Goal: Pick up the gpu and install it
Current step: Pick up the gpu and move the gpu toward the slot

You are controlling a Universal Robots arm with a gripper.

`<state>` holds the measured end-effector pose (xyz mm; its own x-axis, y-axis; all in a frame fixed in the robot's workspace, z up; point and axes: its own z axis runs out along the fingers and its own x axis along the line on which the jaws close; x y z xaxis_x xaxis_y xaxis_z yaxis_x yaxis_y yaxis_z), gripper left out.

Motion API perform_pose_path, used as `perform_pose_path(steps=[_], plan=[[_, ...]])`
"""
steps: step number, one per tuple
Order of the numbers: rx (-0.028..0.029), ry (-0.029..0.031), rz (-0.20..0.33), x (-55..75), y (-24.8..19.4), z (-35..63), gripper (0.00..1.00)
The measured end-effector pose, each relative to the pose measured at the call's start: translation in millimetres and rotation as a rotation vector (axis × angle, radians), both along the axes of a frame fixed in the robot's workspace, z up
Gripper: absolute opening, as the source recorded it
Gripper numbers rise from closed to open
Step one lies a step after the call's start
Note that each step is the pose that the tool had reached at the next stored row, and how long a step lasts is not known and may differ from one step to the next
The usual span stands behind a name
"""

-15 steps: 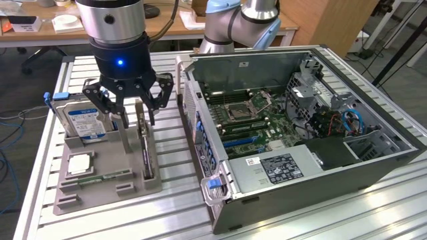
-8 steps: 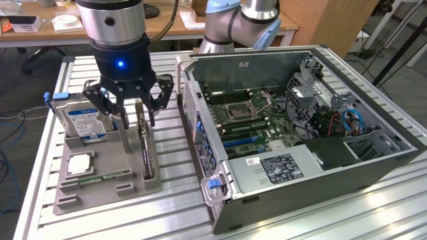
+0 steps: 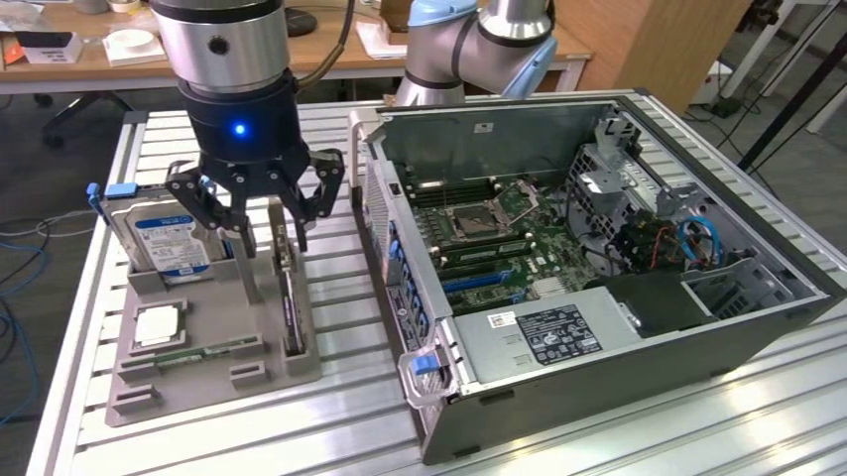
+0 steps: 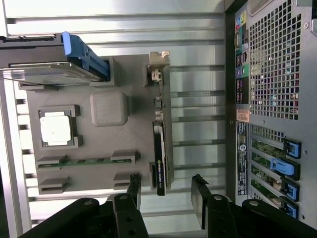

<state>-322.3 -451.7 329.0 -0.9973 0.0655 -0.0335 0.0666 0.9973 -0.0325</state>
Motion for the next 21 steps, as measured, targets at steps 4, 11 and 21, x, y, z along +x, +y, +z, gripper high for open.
perform_pose_path(steps=[4,11,21], plan=[[-0.0005,0.0001,0.000,0.0,0.0,-1.3,0.53],[-0.0010,0.0000,0.000,0.0,0.0,-3.4,0.53],[-0.0019,0.0000,0.000,0.0,0.0,-6.3,0.53]])
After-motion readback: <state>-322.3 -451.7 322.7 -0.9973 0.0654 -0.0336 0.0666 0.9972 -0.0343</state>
